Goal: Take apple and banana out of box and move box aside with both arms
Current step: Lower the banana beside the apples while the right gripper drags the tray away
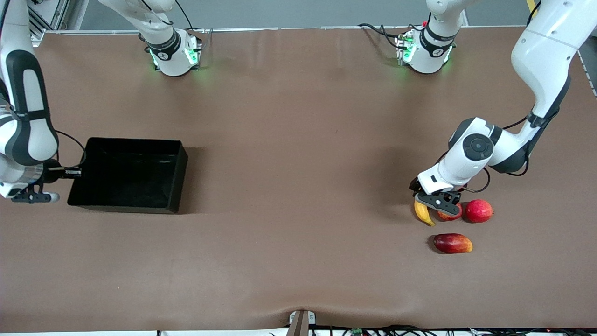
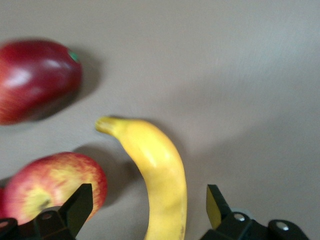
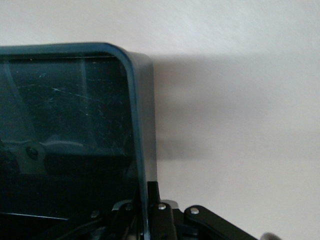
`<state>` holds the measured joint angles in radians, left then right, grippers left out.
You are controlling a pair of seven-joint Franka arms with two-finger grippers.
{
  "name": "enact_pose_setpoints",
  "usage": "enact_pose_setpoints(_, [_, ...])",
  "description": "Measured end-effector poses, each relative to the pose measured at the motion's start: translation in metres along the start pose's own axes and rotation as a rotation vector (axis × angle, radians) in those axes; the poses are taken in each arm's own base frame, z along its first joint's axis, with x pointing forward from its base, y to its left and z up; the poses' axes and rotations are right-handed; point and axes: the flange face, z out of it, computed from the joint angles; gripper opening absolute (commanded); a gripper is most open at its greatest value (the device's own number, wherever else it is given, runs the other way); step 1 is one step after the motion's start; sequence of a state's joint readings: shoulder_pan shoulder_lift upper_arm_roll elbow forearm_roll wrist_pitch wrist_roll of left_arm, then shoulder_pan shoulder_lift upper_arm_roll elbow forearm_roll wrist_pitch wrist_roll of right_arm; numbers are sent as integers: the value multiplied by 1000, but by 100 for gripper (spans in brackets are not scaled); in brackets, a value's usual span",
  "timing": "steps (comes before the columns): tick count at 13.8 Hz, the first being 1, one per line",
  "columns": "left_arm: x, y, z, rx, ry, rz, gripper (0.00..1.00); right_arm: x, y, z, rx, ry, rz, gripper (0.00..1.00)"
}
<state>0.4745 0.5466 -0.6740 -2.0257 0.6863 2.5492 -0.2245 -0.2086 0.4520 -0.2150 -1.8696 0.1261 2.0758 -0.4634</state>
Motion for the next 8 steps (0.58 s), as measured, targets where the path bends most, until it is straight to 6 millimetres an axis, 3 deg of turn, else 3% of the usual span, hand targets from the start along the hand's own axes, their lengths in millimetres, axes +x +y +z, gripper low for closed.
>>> enact_pose_setpoints(1, [6,5,-19,26,0,-17,100,-5,5,8,4,-6,-3,0])
enact_pose_setpoints(2, [12,9,-38,49,-7,-39,100,-8,4,14,6,-11,-5,14])
enact_pose_setpoints(3, [18,11,-58,62,-23,-65,100,-8,1,17,9,-16,-10,87])
enact_pose_setpoints(4, [24,12,-77,70,-46,-93,100,-6,-3,18,11,-17,-18,100])
enact_pose_setpoints(8, [38,16,-131,95,-150,-176,100,1,-11,2,21,-25,-102,100])
